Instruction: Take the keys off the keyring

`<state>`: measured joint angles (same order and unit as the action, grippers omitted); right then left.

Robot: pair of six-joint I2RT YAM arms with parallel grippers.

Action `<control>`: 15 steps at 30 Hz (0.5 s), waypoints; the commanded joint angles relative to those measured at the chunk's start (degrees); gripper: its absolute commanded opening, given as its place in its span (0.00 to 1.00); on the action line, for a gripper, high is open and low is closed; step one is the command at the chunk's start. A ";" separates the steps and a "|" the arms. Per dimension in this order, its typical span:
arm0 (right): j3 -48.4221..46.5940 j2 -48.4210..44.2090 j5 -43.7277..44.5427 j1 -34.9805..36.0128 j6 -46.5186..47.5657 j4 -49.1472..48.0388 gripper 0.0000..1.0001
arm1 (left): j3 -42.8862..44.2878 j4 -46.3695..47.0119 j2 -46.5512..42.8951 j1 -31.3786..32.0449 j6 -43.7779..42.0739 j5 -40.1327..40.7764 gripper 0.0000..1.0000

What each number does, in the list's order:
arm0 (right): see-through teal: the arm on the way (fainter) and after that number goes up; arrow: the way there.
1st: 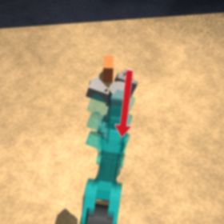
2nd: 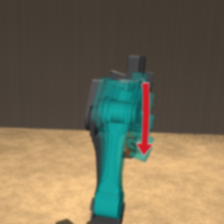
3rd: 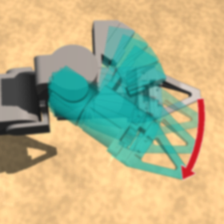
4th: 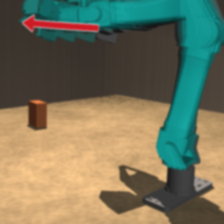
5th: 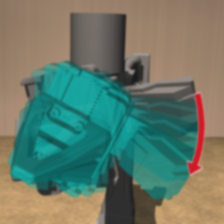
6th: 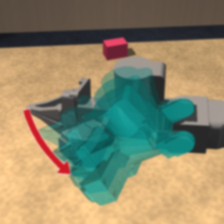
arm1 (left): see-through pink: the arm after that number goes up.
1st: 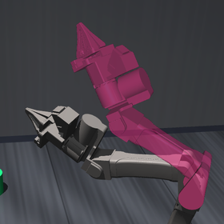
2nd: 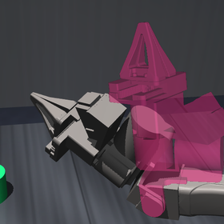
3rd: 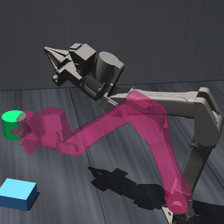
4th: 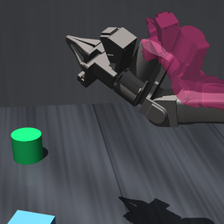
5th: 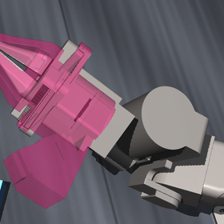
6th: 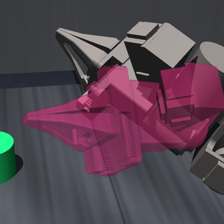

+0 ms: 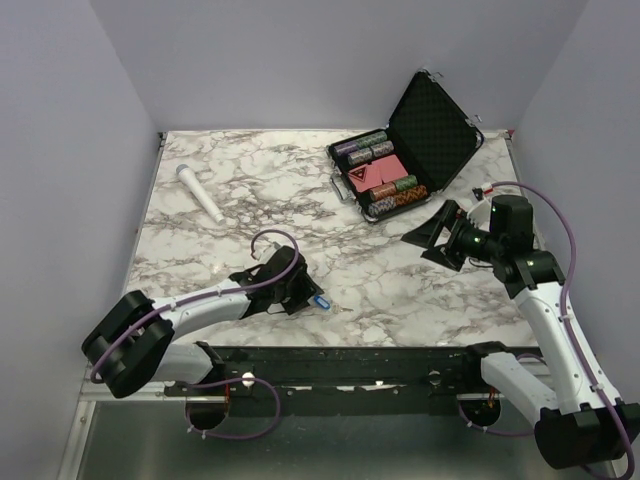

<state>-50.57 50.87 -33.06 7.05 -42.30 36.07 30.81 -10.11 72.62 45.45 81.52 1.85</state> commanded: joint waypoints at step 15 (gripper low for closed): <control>-1.29 1.07 0.63 -0.11 2.14 1.98 1.00 | 0.22 4.05 5.51 0.87 1.37 0.61 0.42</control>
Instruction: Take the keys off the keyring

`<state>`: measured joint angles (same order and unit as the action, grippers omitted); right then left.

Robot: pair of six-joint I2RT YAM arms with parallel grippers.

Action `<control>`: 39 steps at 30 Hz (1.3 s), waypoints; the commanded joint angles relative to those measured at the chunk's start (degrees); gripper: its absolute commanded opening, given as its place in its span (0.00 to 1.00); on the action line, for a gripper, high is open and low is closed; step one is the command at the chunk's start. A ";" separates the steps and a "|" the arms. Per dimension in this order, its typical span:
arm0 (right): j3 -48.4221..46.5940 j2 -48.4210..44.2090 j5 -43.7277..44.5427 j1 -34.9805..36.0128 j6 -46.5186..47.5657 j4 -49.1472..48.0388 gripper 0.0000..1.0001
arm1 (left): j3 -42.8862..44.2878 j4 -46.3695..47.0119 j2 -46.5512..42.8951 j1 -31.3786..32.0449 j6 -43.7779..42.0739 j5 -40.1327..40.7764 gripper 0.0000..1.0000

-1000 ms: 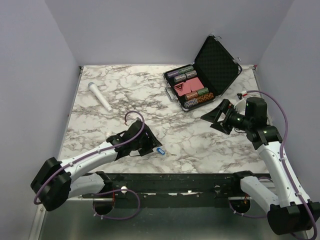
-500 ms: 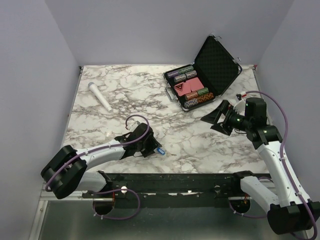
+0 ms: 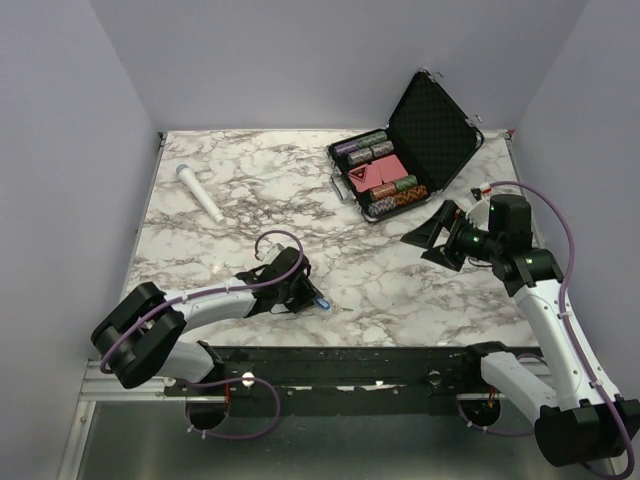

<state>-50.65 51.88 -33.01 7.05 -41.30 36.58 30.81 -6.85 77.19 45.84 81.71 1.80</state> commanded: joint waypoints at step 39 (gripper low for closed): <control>2.92 -6.69 -20.24 -0.10 -10.36 -21.25 1.00 | 11.99 -16.25 -20.57 2.85 -6.13 9.62 0.00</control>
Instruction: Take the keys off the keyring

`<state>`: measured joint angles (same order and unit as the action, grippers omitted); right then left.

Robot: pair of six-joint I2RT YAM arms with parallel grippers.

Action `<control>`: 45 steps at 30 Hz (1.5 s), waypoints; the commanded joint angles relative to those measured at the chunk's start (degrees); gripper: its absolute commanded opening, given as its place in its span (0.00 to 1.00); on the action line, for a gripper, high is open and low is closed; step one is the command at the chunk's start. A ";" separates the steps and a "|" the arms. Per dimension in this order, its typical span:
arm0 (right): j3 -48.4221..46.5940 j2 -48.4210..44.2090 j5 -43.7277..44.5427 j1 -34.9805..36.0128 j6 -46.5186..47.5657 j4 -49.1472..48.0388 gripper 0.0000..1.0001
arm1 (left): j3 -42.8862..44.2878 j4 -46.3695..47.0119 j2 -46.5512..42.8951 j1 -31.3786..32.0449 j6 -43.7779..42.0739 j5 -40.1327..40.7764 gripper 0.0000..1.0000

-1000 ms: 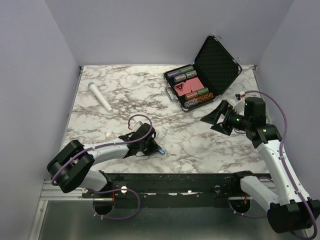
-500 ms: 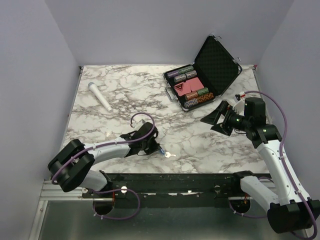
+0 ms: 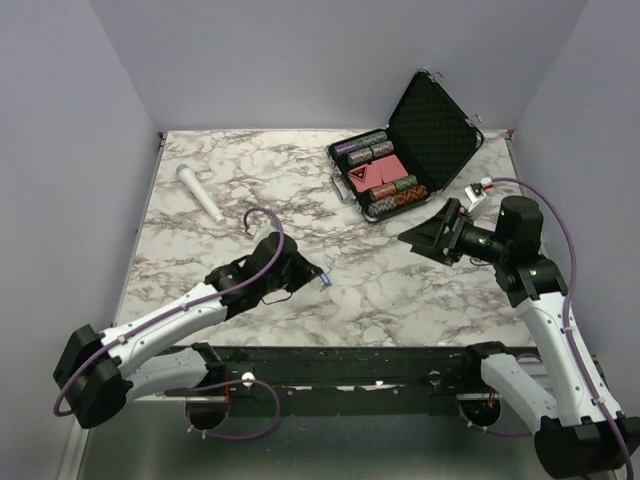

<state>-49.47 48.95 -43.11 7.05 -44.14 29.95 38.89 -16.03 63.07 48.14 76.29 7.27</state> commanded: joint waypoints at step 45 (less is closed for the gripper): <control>-4.23 29.53 16.22 48.50 -13.25 -84.89 0.84 | 30.45 -37.40 -29.14 1.61 11.25 19.63 0.00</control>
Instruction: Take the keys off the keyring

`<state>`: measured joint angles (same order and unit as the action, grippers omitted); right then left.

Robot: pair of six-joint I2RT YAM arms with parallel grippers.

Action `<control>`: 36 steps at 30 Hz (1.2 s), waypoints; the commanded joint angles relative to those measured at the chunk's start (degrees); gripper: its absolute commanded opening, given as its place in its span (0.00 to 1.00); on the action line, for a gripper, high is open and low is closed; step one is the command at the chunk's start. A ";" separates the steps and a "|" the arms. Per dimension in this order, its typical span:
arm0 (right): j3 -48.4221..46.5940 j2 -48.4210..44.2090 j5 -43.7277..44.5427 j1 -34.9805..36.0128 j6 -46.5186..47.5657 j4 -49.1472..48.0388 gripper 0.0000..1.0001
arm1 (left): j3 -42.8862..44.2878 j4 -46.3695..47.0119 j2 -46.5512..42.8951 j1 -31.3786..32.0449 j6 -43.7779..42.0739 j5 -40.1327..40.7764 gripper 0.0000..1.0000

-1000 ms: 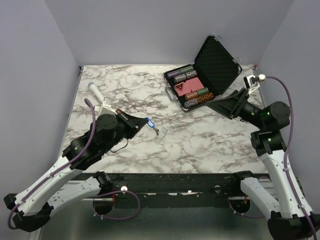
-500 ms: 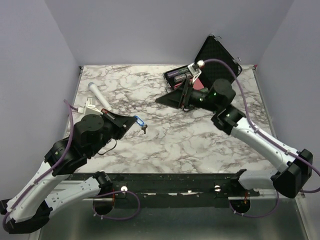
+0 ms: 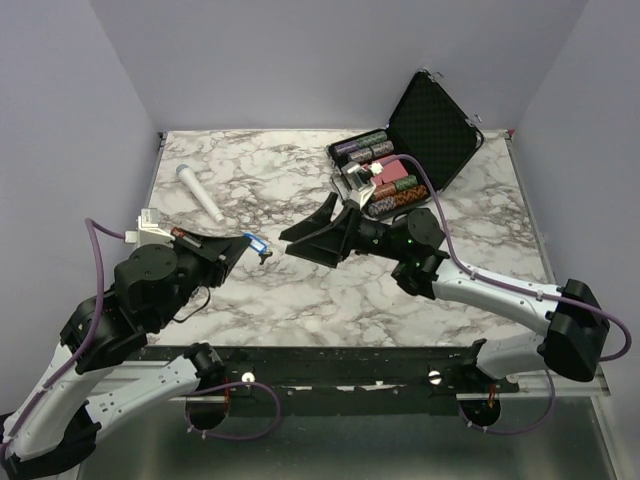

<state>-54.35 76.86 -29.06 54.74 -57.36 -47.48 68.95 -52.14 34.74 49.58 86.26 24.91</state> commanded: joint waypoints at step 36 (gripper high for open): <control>-1.99 8.39 3.66 3.27 3.31 -5.43 0.71 | 2.07 0.20 -0.73 0.16 2.77 1.99 0.00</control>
<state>-55.94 84.36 -25.78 57.14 -55.05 -51.40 70.06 -52.71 34.24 49.58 88.62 25.50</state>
